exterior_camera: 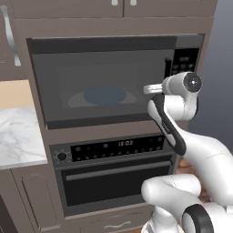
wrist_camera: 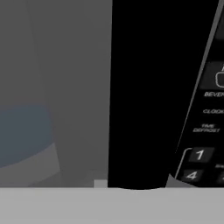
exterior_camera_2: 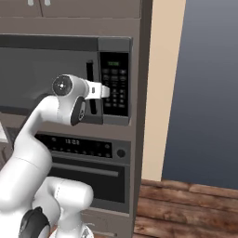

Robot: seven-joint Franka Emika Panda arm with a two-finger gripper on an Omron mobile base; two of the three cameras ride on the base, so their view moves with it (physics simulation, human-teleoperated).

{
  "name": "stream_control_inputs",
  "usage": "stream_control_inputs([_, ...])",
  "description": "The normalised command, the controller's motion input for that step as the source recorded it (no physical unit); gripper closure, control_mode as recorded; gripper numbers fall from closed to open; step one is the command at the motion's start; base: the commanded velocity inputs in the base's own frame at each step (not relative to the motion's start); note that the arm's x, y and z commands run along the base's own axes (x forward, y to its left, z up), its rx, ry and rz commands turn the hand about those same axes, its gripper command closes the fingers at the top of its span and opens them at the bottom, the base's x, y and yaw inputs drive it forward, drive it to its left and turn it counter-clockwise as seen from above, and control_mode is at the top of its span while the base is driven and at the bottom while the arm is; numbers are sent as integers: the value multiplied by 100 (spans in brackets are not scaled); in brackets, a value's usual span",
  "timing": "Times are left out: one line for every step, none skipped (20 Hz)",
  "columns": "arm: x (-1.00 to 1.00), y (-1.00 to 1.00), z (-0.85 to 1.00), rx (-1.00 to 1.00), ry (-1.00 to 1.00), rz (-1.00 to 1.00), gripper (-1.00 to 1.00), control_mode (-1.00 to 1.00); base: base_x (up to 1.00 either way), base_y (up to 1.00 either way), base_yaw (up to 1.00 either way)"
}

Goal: Pick the sweet potato from the counter and place it in the microwave. Then turn on the microwave.

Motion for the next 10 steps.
stream_control_inputs([-31, 23, -4, 0, 1, -2, 100, -100, 0, 0, 0])
stream_control_inputs([-32, 24, -5, 0, 0, -3, 100, -100, 0, 0, 0])
stream_control_inputs([-32, 23, -4, 0, 0, -2, 100, -100, 0, 0, 0])
stream_control_inputs([-36, 23, -4, 0, 0, 0, 100, -100, 0, 0, 0])
stream_control_inputs([-39, 23, -3, 0, 0, 0, 100, -100, 0, 0, 0])
stream_control_inputs([-42, 23, -3, 0, 0, 0, 100, -100, 0, 0, 0])
stream_control_inputs([-44, 23, -3, 0, 0, 0, 100, -100, 0, 0, 0])
stream_control_inputs([-46, 23, -3, 0, 0, 0, 100, -100, 0, 0, 0])
stream_control_inputs([-47, 23, -2, 0, 0, 0, 100, -100, 0, 0, 0])
stream_control_inputs([-48, 22, 0, 0, 0, -1, 100, -100, 0, 0, 0])
